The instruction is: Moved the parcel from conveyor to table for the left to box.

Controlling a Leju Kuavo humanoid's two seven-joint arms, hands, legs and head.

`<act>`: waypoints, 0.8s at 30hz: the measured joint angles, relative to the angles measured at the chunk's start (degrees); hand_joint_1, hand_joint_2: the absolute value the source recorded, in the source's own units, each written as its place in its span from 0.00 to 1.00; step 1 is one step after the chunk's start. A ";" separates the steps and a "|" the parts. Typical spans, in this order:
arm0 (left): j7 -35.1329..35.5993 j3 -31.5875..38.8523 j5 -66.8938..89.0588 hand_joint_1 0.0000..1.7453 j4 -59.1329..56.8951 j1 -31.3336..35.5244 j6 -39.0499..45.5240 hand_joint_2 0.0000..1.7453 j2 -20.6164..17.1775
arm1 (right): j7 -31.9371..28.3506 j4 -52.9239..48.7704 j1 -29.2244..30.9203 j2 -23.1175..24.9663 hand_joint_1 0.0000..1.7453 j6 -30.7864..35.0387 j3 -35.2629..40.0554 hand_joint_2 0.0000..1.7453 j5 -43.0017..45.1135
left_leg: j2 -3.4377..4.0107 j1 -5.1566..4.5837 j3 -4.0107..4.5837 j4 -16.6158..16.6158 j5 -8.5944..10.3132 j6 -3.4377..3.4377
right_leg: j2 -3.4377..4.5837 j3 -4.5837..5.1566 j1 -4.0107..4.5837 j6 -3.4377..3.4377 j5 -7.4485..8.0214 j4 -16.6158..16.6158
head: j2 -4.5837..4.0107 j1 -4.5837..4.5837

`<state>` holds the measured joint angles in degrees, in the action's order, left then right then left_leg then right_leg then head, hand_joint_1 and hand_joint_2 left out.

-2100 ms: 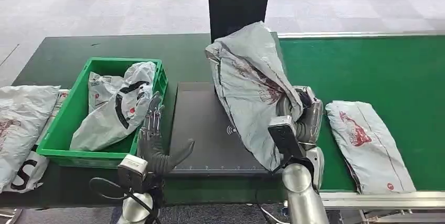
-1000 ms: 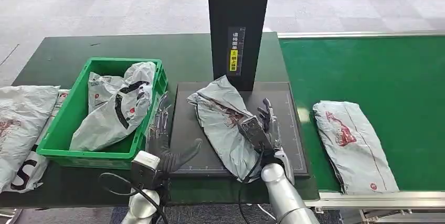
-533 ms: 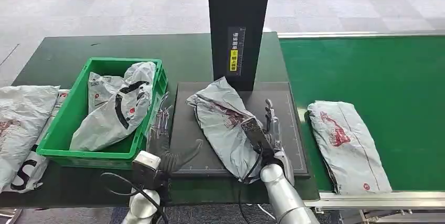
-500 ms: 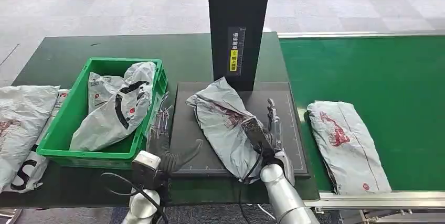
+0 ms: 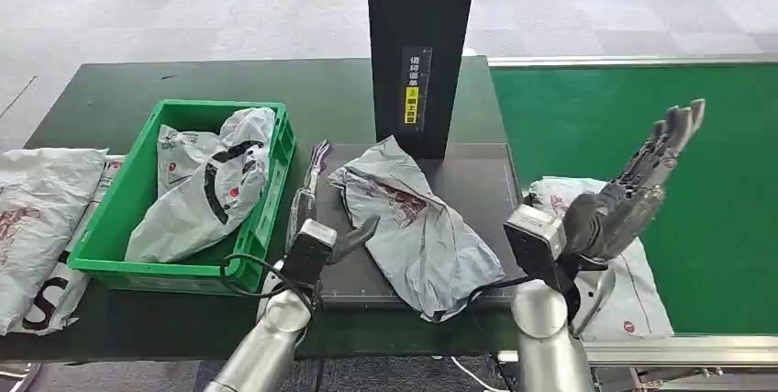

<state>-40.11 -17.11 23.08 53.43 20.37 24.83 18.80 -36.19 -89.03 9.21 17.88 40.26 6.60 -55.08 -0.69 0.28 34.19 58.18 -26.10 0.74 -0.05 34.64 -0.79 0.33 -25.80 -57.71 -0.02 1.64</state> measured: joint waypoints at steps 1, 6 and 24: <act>0.00 0.00 0.09 0.00 -1.67 0.96 0.17 1.00 0.33 | 0.02 -1.80 -0.22 -0.06 0.00 -0.07 0.26 0.00 0.02 | 0.05 0.00 -0.02 0.00 0.00 0.00 | 0.05 0.00 0.00 0.01 0.02 0.00 | 0.00 0.00; -0.02 0.02 0.28 0.00 -6.51 3.49 0.24 1.00 1.14 | 0.09 -7.12 -1.00 -0.24 0.00 -0.13 0.70 0.00 0.07 | 0.10 0.00 -0.05 0.00 0.00 0.00 | 0.15 0.00 0.00 0.01 0.03 0.00 | 0.00 0.00; 0.00 0.02 1.16 0.00 -12.89 6.77 2.49 1.00 1.77 | -2.91 -10.42 -1.35 -0.31 0.00 -0.15 0.98 1.00 2.32 | 0.15 0.00 -0.05 0.00 0.01 0.00 | 0.16 0.01 0.00 0.02 0.03 0.00 | 0.00 0.02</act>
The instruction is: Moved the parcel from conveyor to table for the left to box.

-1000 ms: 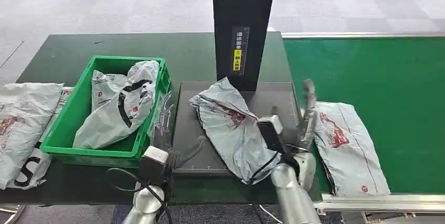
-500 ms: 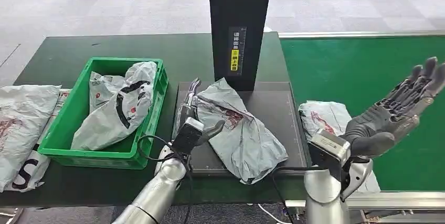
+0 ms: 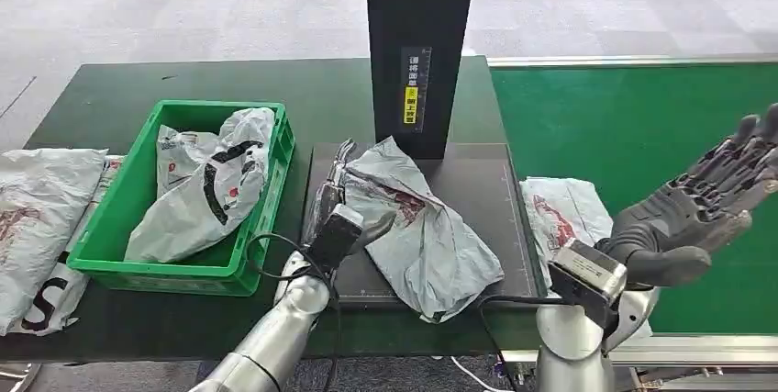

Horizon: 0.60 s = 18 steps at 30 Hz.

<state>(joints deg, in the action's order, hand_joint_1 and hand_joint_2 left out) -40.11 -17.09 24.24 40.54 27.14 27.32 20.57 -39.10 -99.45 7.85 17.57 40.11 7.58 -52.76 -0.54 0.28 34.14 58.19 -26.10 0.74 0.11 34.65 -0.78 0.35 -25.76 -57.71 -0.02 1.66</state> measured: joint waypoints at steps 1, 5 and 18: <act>0.31 0.00 -0.15 0.00 -1.07 0.94 0.31 1.00 0.04 | -0.35 -0.79 -0.05 0.00 0.00 0.00 0.00 1.00 0.29 | -0.02 0.00 0.00 0.00 0.01 -0.01 | -0.01 0.00 0.00 0.00 0.00 0.00 | 0.00 0.00; 4.71 -2.10 -4.40 0.00 -5.62 5.31 3.30 1.00 0.48 | -0.94 -4.72 -0.32 -0.02 0.00 0.00 0.94 1.00 1.64 | -0.02 0.00 0.00 0.00 0.01 -0.01 | 0.00 -0.02 0.00 0.00 0.01 0.00 | 0.00 0.00; 20.14 -15.99 -5.99 0.00 -12.26 9.92 7.23 1.00 0.98 | -0.94 -7.41 -0.41 -0.09 0.00 -0.04 2.49 1.00 2.08 | -0.02 -0.03 0.02 0.00 0.00 -0.02 | -0.01 -0.02 -0.02 0.01 0.00 0.00 | 0.00 -0.02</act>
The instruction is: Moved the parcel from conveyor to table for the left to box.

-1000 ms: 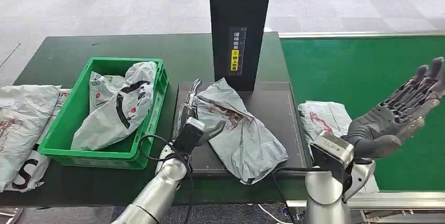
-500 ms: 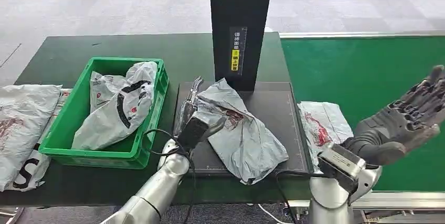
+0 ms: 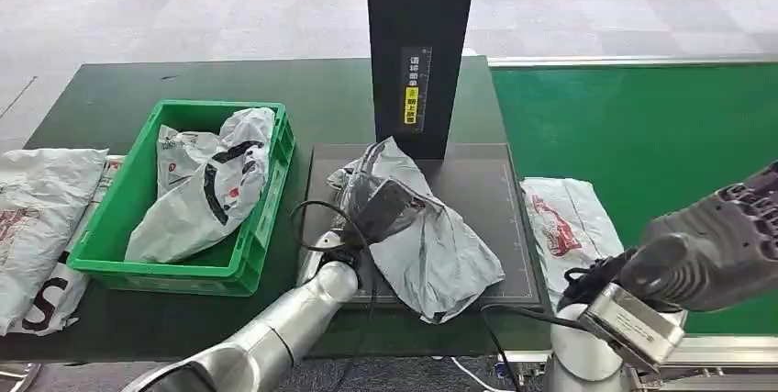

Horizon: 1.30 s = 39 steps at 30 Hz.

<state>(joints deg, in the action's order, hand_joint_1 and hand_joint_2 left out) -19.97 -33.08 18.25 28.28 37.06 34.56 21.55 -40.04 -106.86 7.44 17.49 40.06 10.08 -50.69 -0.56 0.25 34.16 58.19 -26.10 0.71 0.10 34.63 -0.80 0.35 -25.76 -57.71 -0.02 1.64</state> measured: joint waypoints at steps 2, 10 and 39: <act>4.24 -7.56 -1.49 0.00 -1.90 0.15 -1.58 1.00 0.00 | 0.11 -0.28 -0.03 -0.02 0.00 0.02 0.00 1.00 0.09 | 0.04 0.00 -0.01 0.00 -0.01 0.00 | 0.03 0.01 0.00 0.00 0.00 0.00 | 0.00 0.00; 9.94 -19.14 -4.55 0.00 -4.30 -0.11 -5.44 1.00 0.00 | 5.20 -1.84 -0.18 -0.04 0.00 0.00 0.00 1.00 -4.18 | 0.02 0.00 -0.01 -0.01 -0.01 -0.01 | 0.02 -0.01 0.00 0.00 0.00 0.00 | 0.00 0.00; 14.51 -29.89 -3.32 1.00 -6.84 2.02 -8.90 1.00 -0.04 | 4.81 -2.01 -0.18 -0.06 0.00 -0.02 0.52 1.00 -4.31 | -0.01 0.00 -0.31 -0.01 -0.03 -0.04 | -0.03 -0.33 0.00 0.01 -0.02 0.00 | 0.00 0.00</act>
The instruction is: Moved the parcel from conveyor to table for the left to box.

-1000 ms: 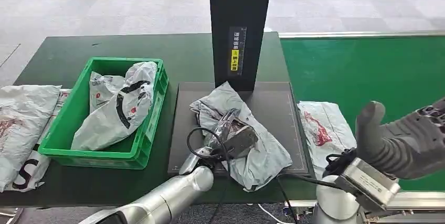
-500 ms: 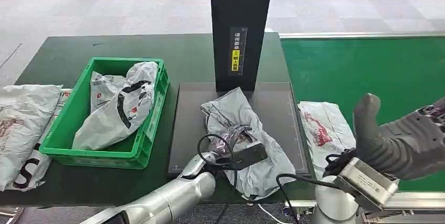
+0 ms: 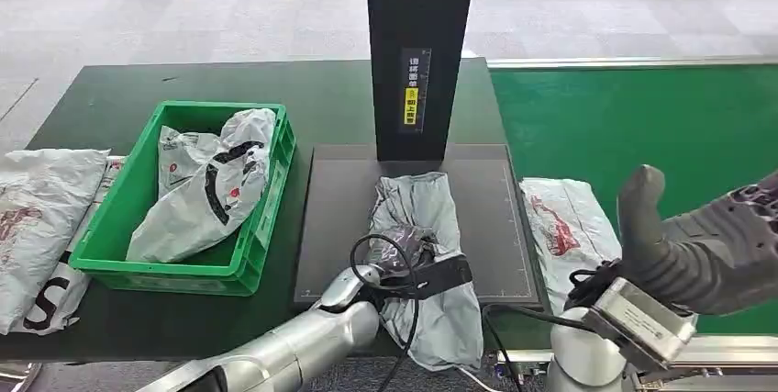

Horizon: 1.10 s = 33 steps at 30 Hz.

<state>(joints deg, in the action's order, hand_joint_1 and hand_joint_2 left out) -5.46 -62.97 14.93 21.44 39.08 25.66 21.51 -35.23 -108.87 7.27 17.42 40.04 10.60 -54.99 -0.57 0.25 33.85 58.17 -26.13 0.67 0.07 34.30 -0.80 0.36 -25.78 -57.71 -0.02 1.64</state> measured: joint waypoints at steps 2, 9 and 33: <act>0.07 -0.22 0.02 1.00 -0.20 0.00 1.08 1.00 0.00 | -0.24 0.00 0.00 0.00 0.00 0.00 0.00 1.00 0.24 | 0.02 0.00 -0.01 0.00 0.00 0.00 | 0.02 0.00 0.00 0.00 0.00 0.00 | 0.00 0.00; 0.37 -0.42 0.87 1.00 -0.63 0.00 3.80 1.00 0.00 | -0.31 0.00 -0.01 0.00 0.00 0.00 -0.04 1.00 0.44 | 0.03 0.00 -0.02 0.00 0.00 0.00 | 0.04 0.01 0.00 0.00 0.00 0.00 | 0.00 0.00; -11.72 43.94 54.45 1.00 46.18 -17.04 14.58 1.00 -0.04 | -0.13 -0.33 -0.46 -0.18 0.00 0.02 -2.41 1.00 0.48 | 0.42 -0.01 0.07 -0.01 -0.15 0.05 | 0.39 0.25 -0.01 -0.02 -0.01 -0.03 | 0.00 0.04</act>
<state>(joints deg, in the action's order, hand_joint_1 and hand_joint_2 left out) -17.18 -19.03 69.37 67.62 22.04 40.24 21.46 -35.37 -109.20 6.81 17.25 40.06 8.20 -54.51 -0.15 0.24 33.92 58.16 -26.29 0.72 0.47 34.56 -0.81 0.34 -25.79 -57.73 -0.02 1.68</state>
